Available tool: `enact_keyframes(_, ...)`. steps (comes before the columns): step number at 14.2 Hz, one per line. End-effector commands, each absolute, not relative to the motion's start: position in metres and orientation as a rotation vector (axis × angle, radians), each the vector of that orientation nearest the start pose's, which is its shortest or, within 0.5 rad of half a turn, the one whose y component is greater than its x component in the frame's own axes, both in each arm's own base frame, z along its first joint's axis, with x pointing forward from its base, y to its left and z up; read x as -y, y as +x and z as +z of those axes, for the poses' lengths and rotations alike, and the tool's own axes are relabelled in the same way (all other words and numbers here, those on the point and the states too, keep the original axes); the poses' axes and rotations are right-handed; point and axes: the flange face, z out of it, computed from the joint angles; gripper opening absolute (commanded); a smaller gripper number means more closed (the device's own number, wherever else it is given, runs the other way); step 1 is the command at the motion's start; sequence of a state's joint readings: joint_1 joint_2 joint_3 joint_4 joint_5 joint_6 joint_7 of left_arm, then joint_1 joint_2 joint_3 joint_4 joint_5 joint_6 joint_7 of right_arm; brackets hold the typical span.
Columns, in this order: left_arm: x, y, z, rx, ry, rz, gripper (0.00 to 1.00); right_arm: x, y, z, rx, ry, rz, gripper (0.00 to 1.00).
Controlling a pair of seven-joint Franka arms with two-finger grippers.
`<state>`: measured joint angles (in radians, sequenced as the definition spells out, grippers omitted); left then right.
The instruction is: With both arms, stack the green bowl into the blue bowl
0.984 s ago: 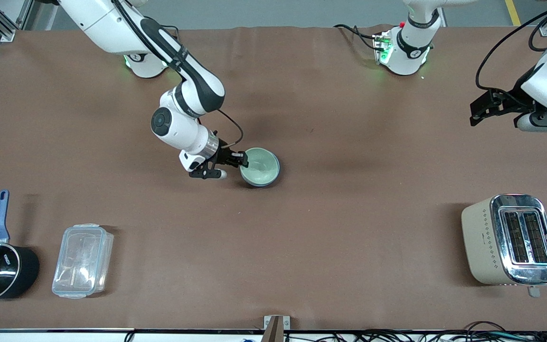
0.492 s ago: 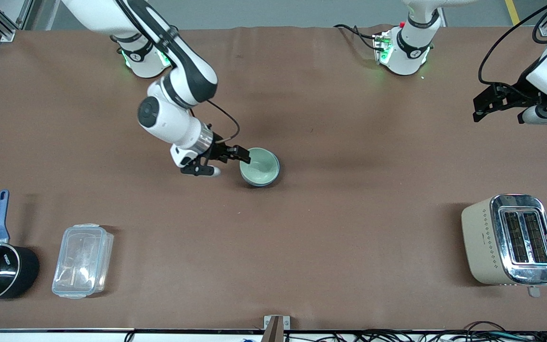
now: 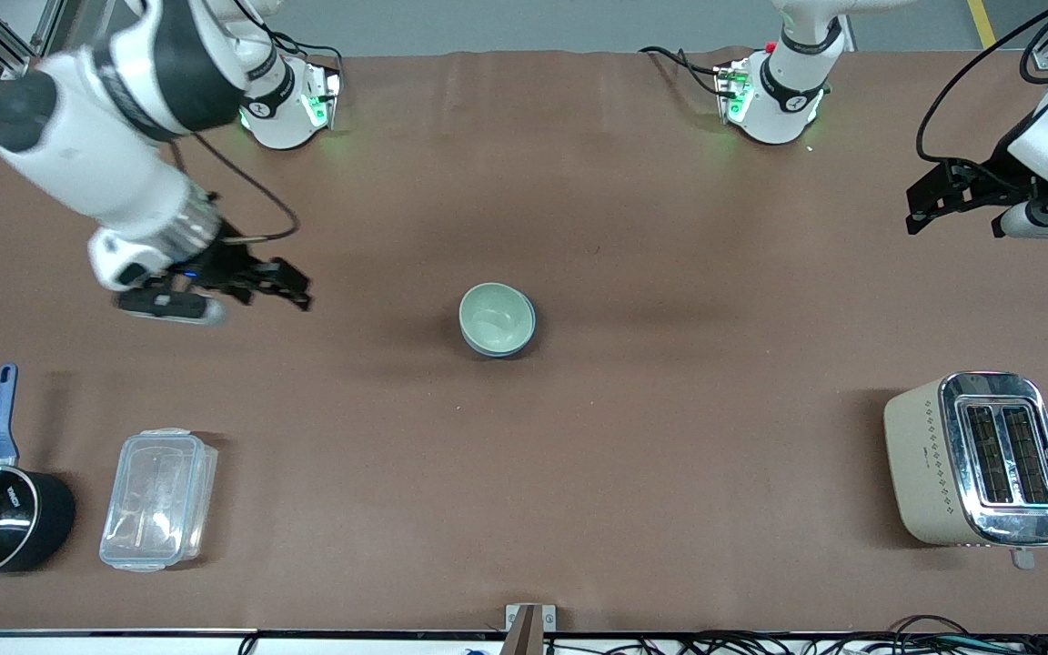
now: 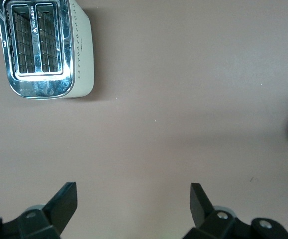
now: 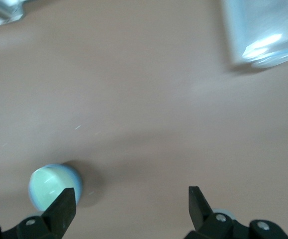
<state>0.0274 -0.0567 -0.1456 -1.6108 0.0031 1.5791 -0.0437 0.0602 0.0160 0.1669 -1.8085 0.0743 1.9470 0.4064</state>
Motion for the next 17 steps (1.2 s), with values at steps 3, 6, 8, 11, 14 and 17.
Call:
enact_keyframes(3,0.065,0.53,0.642,-0.146,-3.132,-0.069,1.0,-0.047,0.584,0.611,-0.418,-3.092,-0.221,1.0)
enact_keyframes(6,0.07,0.532,0.646,-0.161,-3.129,-0.079,1.0,-0.006,0.568,0.667,-0.371,-3.122,-0.153,1.0)
enact_keyframes(8,0.07,0.533,0.647,-0.158,-3.13,-0.079,1.0,0.009,0.558,0.681,-0.397,-3.125,-0.092,1.0)
enact_keyframes(11,0.071,0.534,0.648,-0.159,-3.131,-0.079,1.0,0.037,0.54,0.688,-0.253,-3.139,0.011,1.0)
enact_keyframes(14,0.071,0.536,0.645,-0.161,-3.131,-0.072,1.0,0.036,0.536,0.68,-0.233,-3.139,0.06,1.0)
enact_keyframes(17,0.073,0.536,0.646,-0.166,-3.132,-0.075,1.0,0.036,0.539,0.675,-0.209,-3.141,0.031,1.0)
